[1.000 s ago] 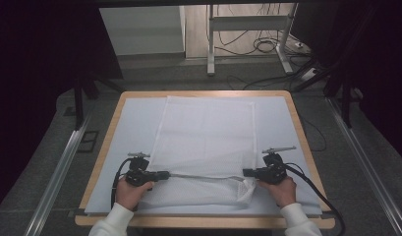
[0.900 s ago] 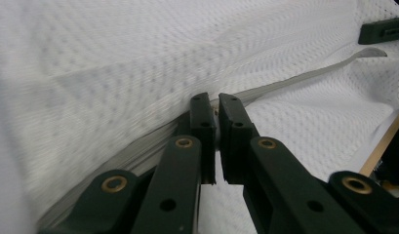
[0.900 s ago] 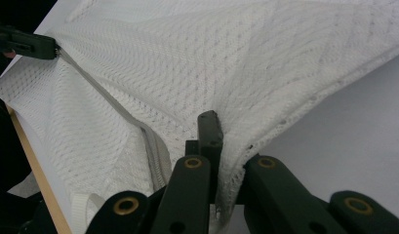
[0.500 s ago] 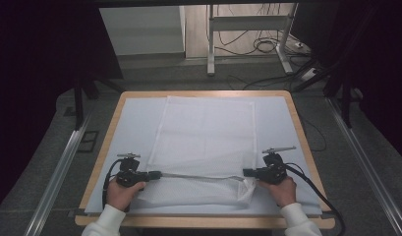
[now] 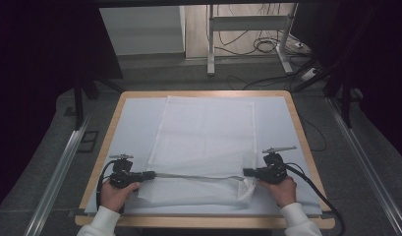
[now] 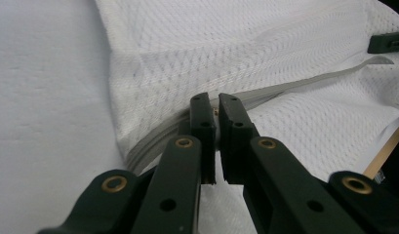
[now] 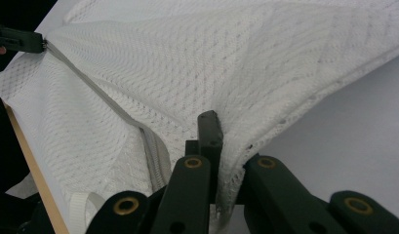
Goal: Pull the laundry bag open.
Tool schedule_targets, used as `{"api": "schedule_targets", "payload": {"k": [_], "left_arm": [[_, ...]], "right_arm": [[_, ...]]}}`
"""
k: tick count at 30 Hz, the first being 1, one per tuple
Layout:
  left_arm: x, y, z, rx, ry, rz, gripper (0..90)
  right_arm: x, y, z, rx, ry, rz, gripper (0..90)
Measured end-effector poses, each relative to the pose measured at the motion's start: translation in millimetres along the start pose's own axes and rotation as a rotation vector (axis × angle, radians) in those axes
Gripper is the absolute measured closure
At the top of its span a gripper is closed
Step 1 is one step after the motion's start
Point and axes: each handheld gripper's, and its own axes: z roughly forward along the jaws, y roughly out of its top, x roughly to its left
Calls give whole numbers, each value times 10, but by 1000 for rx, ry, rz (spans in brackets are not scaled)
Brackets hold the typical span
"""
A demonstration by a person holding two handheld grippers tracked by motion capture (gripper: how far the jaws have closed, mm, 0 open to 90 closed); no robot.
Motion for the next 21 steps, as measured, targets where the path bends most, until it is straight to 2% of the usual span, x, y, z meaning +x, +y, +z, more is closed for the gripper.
{"api": "schedule_targets", "payload": {"k": [7,13,21], "left_arm": [[44,-46,-68,-7,2,-5,866],[126,-105,-138,-14,12,-27,866],[169,-149,-178,-12,15,-26,866]], "right_arm": [[-5,-3,0,-1,-1,1,884],[-18,-1,-12,5,-3,4,884],[-26,-5,-11,4,-2,4,884]]}}
